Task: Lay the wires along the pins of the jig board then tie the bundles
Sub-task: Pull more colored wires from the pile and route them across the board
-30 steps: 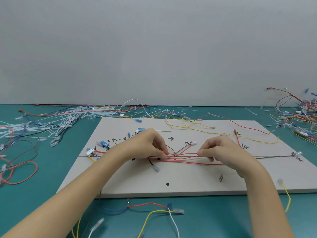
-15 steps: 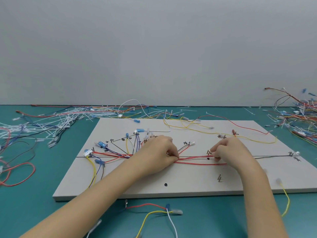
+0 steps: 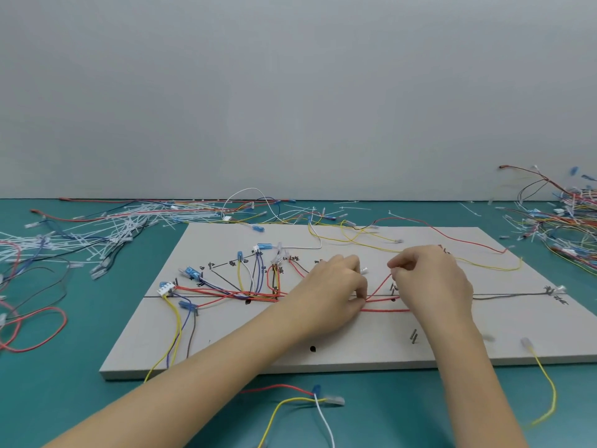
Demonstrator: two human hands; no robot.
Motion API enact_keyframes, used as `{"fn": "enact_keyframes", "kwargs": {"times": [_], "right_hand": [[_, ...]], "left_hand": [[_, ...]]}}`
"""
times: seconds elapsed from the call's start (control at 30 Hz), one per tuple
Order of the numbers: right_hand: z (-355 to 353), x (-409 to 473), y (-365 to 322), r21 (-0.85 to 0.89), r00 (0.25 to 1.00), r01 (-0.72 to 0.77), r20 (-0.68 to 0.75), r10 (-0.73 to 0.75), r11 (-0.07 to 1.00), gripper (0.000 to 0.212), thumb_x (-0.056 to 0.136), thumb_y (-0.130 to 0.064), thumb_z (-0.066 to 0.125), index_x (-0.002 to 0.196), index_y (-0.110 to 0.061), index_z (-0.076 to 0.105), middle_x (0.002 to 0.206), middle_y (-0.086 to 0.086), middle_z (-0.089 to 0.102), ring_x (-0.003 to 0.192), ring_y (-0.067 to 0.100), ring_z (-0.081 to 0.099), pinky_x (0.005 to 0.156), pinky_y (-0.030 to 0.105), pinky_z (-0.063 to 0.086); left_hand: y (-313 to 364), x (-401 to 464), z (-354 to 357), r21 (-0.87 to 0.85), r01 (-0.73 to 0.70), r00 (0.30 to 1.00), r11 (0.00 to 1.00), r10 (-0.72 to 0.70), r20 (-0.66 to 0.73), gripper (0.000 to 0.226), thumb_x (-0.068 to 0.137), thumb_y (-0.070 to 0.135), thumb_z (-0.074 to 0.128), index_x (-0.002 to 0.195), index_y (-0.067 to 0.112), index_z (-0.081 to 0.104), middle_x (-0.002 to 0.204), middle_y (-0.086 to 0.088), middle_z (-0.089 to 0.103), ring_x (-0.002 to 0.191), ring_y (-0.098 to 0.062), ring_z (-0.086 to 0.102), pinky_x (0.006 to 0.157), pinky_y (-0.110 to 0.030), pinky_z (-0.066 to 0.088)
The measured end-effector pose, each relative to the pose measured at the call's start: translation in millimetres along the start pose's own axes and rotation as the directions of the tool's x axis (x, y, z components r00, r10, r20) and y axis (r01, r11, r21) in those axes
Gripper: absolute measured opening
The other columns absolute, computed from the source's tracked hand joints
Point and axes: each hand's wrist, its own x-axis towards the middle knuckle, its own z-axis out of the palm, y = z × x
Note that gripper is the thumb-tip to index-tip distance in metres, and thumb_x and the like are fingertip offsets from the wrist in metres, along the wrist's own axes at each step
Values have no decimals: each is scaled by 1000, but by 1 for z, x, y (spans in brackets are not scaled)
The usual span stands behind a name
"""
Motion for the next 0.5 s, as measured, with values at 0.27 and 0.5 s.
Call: {"fn": "enact_keyframes", "kwargs": {"times": [0.27, 0.5], "right_hand": [[12, -6, -16, 136, 981, 158, 89, -171, 978, 32, 78, 1, 50, 87, -19, 73, 92, 6, 69, 97, 28, 56, 75, 33, 46], [3, -3, -12, 197, 997, 53, -61, -41, 979, 20, 84, -17, 51, 90, -23, 69, 91, -2, 66, 91, 23, 57, 72, 32, 44]], "left_hand": [[11, 10, 13, -78, 1, 1000, 997, -2, -6, 18, 93, 20, 55, 104, 11, 67, 114, -8, 52, 108, -26, 48, 89, -39, 36], [15, 12, 18, -50, -5, 998, 999, 2, -60, 11, 90, 18, 54, 89, 10, 61, 93, -6, 57, 93, -25, 51, 76, -37, 37]]}}
